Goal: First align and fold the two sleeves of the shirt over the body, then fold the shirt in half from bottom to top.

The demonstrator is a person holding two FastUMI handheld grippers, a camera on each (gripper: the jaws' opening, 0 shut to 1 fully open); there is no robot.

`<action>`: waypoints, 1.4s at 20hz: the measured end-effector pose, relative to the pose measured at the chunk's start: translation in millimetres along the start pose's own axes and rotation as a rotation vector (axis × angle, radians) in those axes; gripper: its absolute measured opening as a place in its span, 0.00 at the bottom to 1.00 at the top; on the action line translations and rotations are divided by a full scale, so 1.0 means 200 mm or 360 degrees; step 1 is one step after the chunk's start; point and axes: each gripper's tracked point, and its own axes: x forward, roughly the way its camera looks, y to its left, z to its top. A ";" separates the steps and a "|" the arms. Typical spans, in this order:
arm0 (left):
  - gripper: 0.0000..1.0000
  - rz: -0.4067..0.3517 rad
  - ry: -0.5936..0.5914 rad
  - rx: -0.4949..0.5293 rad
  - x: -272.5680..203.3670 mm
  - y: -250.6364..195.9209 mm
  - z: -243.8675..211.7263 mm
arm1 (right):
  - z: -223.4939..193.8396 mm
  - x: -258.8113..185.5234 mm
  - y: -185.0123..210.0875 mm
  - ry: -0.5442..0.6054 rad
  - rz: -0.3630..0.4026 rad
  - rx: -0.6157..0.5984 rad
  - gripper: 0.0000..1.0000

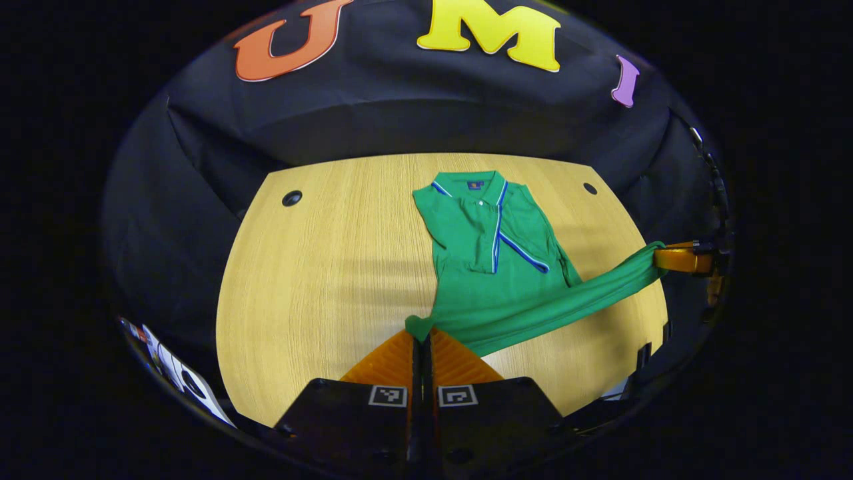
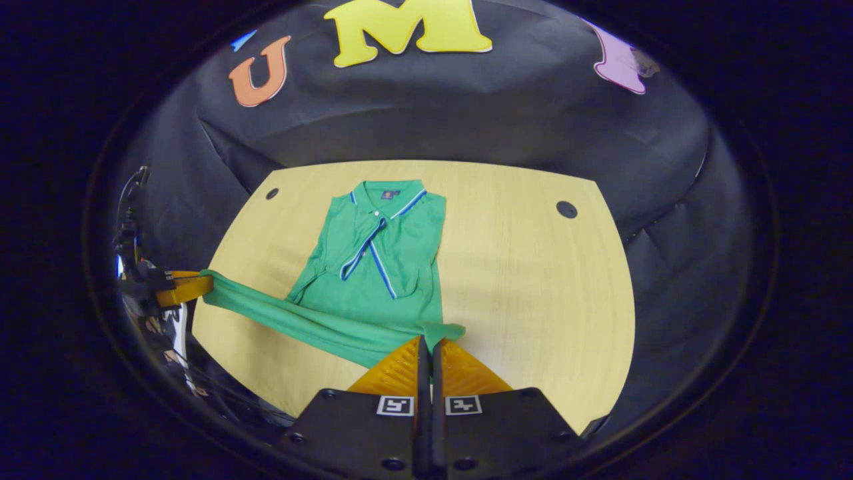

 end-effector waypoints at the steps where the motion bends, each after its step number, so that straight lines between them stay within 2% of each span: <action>1: 0.03 0.0001 -0.0025 -0.0003 0.02 0.00 0.07 | 0.03 0.02 0.00 -0.0013 0.0001 0.0001 0.02; 6: 0.03 0.0019 -0.0117 -0.0043 0.14 0.02 0.30 | 0.24 0.15 -0.03 -0.0081 0.0029 0.0036 0.02; 8: 0.03 0.0028 -0.0150 -0.0046 0.23 0.04 0.38 | 0.34 0.23 -0.02 -0.0084 0.0066 0.0056 0.02; 11: 0.03 0.0052 -0.0132 -0.0113 0.40 0.08 0.44 | 0.47 0.37 -0.06 -0.0106 0.0052 0.0038 0.02; 12: 0.03 0.0056 -0.0133 -0.0128 0.45 0.09 0.47 | 0.51 0.41 -0.07 -0.0107 0.0051 0.0039 0.06; 14: 0.03 0.0077 -0.0130 -0.0150 0.57 0.11 0.52 | 0.58 0.51 -0.09 -0.0109 0.0050 0.0041 0.02; 18: 0.03 0.0086 -0.0117 -0.0183 0.76 0.12 0.65 | 0.67 0.72 -0.15 -0.0098 0.0042 0.0052 0.02; 20: 0.03 0.0109 -0.0125 -0.0140 0.85 0.14 0.72 | 0.71 0.82 -0.17 -0.0108 0.0043 0.0072 0.02; 22: 0.03 0.0084 -0.0115 -0.0163 0.96 0.12 0.77 | 0.76 0.91 -0.19 -0.0124 0.0059 0.0101 0.02; 26: 0.03 0.0100 -0.0100 -0.0155 1.14 0.15 0.82 | 0.84 1.07 -0.22 -0.0162 0.0068 0.0167 0.02; 27: 0.03 0.0112 -0.0082 -0.0135 1.18 0.16 0.81 | 0.82 1.13 -0.23 -0.0149 0.0068 0.0168 0.05; 28: 0.03 0.0136 -0.0068 -0.0119 1.21 0.17 0.80 | 0.81 1.17 -0.23 -0.0130 0.0080 0.0174 0.04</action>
